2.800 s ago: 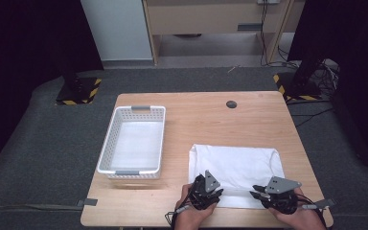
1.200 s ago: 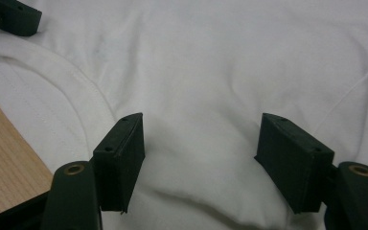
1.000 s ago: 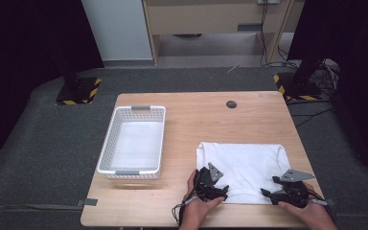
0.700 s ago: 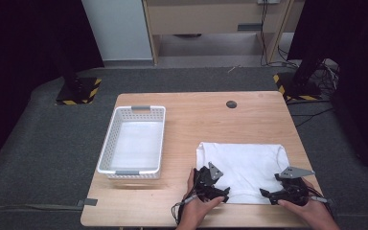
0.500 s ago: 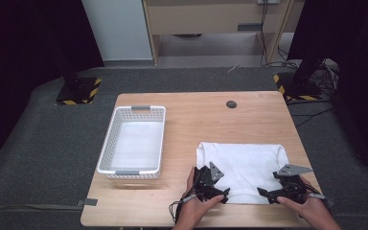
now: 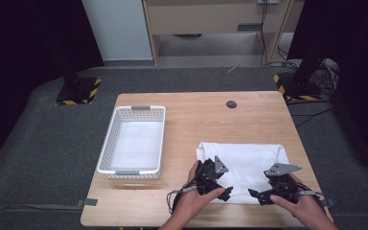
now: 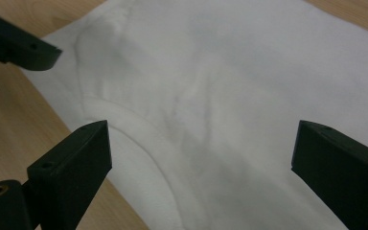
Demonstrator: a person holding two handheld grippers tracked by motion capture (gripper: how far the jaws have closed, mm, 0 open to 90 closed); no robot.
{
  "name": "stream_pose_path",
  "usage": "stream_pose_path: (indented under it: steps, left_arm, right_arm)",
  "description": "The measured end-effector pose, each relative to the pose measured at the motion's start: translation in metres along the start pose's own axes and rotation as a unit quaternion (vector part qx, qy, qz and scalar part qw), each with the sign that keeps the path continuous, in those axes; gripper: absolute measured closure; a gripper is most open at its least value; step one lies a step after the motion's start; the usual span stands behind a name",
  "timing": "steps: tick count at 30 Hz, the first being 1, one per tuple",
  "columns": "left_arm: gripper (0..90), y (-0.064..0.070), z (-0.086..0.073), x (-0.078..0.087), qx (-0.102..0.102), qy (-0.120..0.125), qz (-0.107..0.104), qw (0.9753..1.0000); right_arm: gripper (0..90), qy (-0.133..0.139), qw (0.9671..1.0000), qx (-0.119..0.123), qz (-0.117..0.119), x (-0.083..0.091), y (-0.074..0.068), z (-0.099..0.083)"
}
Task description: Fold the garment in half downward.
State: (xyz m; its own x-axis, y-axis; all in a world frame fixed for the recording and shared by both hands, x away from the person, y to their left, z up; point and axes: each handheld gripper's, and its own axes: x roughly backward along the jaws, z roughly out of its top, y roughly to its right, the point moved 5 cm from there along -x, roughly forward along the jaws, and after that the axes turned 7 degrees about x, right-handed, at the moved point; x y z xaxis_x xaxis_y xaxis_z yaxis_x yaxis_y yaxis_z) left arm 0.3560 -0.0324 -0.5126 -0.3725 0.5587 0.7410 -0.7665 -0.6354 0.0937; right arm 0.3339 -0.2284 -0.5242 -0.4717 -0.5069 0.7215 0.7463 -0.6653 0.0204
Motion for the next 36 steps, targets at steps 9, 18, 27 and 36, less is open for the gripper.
stream_pose_path:
  steps: [9, 18, 27, 36]
  left_arm:
    - [3.8, -0.025, 0.018, 0.013, 0.013, -0.012, 0.020, 0.9996]
    - [4.3, -0.038, 0.031, 0.013, 0.021, -0.021, 0.036, 0.9989]
    - [4.2, -0.047, 0.051, 0.013, 0.016, -0.015, 0.043, 0.9989]
    - [4.3, -0.059, 0.065, 0.013, 0.028, -0.001, 0.044, 0.9987]
  right_arm:
    - [5.7, -0.018, 0.9988, 0.033, 0.032, -0.009, -0.029, 0.016]
    - [4.8, -0.010, 0.9977, 0.041, 0.052, -0.020, -0.046, 0.033]
    - [5.3, -0.001, 0.9964, 0.052, 0.066, -0.028, -0.059, 0.048]
    - [5.3, 0.002, 0.9957, 0.058, 0.072, -0.034, -0.063, 0.060]
